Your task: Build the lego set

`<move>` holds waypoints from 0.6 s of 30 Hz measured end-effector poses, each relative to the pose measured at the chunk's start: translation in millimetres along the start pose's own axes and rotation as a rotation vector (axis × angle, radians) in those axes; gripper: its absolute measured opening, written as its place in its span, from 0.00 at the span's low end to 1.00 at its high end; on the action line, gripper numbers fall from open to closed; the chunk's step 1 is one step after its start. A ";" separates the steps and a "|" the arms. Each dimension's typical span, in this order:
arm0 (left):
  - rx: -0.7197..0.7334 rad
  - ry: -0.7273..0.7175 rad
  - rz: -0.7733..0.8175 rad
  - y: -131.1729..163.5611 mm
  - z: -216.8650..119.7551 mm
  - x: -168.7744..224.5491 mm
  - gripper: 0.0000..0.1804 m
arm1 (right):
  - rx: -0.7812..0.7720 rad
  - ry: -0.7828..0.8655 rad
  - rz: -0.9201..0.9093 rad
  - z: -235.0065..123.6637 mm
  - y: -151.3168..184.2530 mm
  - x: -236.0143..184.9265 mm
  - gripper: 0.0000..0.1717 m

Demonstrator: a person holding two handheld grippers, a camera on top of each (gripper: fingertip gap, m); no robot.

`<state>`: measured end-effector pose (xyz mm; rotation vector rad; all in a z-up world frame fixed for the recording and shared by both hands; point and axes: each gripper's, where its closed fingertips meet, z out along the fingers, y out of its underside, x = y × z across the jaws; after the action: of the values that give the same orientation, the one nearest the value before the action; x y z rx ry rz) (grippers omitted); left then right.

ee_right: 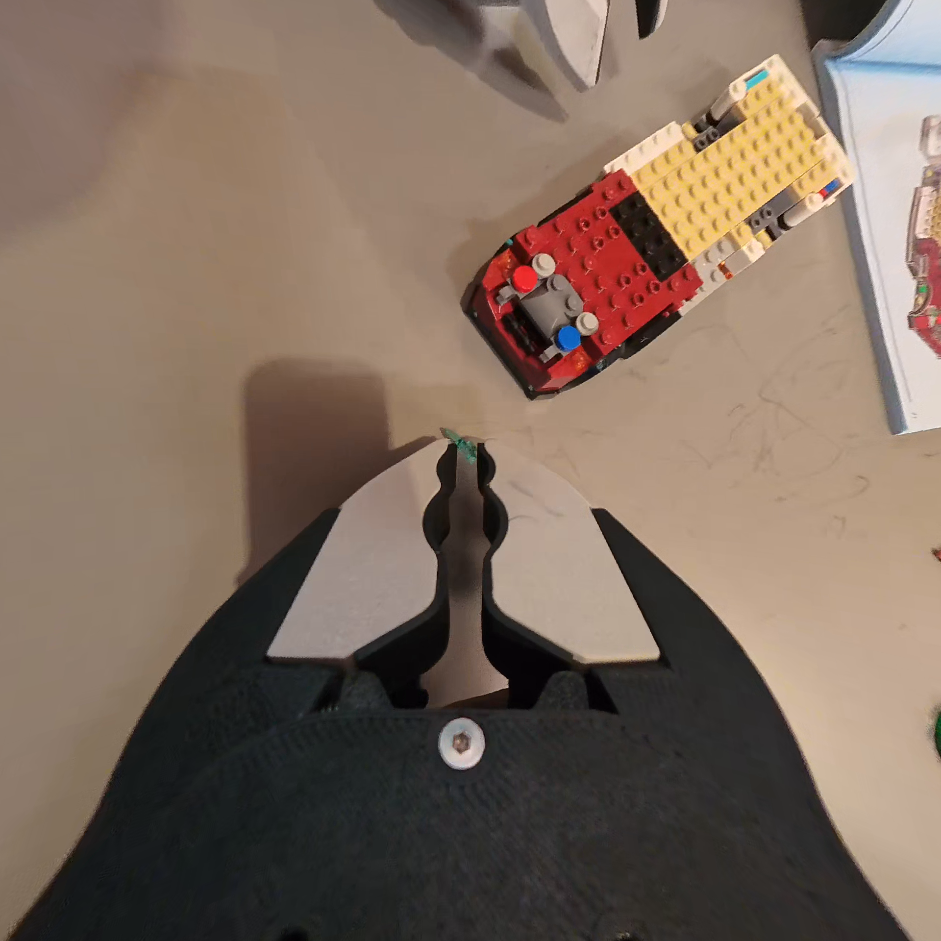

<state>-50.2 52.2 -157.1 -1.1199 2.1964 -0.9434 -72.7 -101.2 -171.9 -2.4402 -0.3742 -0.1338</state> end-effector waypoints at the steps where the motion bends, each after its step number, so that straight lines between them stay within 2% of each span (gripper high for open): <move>1: -0.007 -0.001 0.006 0.8 0.6 0.7 0.18 | -0.001 -0.004 -0.001 0.5 0.2 -0.6 0.05; 8: -0.026 -0.005 0.032 2.6 1.4 5.8 0.18 | 0.047 0.008 0.071 -10.3 -3.5 5.5 0.09; 13: -0.022 -0.003 0.051 2.0 1.4 9.9 0.18 | 0.064 0.084 0.182 -10.0 -12.3 18.7 0.17; 18: 0.027 -0.007 0.114 -4.1 -0.8 15.8 0.19 | 0.067 0.176 0.309 4.2 -23.9 22.8 0.36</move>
<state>-57.3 37.6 -155.3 -0.9730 2.2097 -0.9161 -58.1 -75.4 -156.6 -2.3645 0.0764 -0.1965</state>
